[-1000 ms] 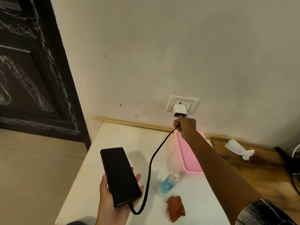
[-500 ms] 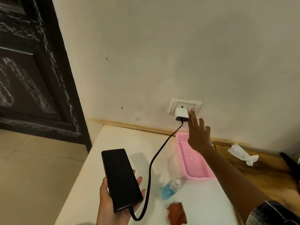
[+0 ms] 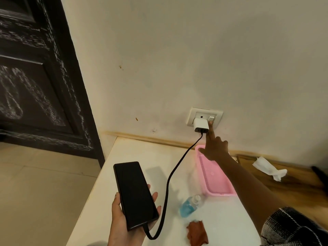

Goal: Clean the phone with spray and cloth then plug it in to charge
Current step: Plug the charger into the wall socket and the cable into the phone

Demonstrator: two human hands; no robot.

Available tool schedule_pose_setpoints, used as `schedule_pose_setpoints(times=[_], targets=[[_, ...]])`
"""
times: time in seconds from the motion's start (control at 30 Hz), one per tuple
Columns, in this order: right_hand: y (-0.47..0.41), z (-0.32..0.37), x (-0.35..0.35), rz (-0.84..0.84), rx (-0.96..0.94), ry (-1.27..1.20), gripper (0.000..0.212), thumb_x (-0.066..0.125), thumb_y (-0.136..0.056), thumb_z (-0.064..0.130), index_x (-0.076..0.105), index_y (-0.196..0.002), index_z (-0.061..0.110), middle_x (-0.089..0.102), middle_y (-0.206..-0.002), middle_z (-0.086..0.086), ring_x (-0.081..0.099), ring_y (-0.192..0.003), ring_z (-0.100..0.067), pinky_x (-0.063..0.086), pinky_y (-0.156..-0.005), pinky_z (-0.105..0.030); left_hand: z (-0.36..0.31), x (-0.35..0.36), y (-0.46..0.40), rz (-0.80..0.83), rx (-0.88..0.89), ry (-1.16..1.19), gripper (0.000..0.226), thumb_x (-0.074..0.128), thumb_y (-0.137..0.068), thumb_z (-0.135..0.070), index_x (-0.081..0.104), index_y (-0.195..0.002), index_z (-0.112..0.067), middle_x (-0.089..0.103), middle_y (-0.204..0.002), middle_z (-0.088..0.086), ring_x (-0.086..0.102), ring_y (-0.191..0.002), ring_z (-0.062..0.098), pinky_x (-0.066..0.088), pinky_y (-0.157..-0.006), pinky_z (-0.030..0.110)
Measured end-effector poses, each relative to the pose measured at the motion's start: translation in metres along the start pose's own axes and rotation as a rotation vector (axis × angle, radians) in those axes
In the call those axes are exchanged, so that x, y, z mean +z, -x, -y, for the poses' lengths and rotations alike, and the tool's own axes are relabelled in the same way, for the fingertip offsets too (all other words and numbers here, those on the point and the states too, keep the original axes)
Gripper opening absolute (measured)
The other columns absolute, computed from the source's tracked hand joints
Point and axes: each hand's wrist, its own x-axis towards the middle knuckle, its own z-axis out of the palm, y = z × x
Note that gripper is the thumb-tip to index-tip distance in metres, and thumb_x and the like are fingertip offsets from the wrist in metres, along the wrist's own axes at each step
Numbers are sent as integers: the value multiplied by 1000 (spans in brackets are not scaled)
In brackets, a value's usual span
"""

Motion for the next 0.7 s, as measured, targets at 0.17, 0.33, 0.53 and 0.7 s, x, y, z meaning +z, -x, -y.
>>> schedule_pose_setpoints(times=[0.17, 0.33, 0.53, 0.7], targets=[[11, -10, 0, -103, -27, 29, 63, 40, -93, 45, 23, -142, 9, -17, -156, 2, 43, -111, -24, 43, -72, -33, 0, 4, 10, 52, 32, -24, 61, 39, -87, -65, 62, -113, -15, 74, -101, 14, 68, -92, 37, 57, -67, 54], [43, -5, -7, -163, 245, -487, 23, 47, -88, 21, 66, -89, 9, 59, -118, -9, 55, -104, -26, 47, -80, -34, 0, 6, 17, 95, 70, -76, 60, 40, -88, -63, 63, -116, -15, 72, -109, 13, 71, -92, 35, 55, -76, 55], [134, 24, -30, -412, 354, -1049, 13, 54, -90, 17, 67, -90, 15, 68, -97, -3, 58, -81, -15, 43, -79, -25, 1, 9, 29, 146, 102, -115, 57, 39, -91, -60, 58, -125, -18, 68, -119, 14, 69, -99, 36, 56, -77, 55], [218, 52, -52, -394, 250, -1378, 31, 57, -88, 8, 55, -76, 36, 62, -85, 18, 56, -77, 2, 38, -71, -8, 5, 8, 42, 157, 135, -175, 56, 38, -93, -59, 57, -127, -18, 68, -119, 13, 67, -104, 35, 57, -74, 51]])
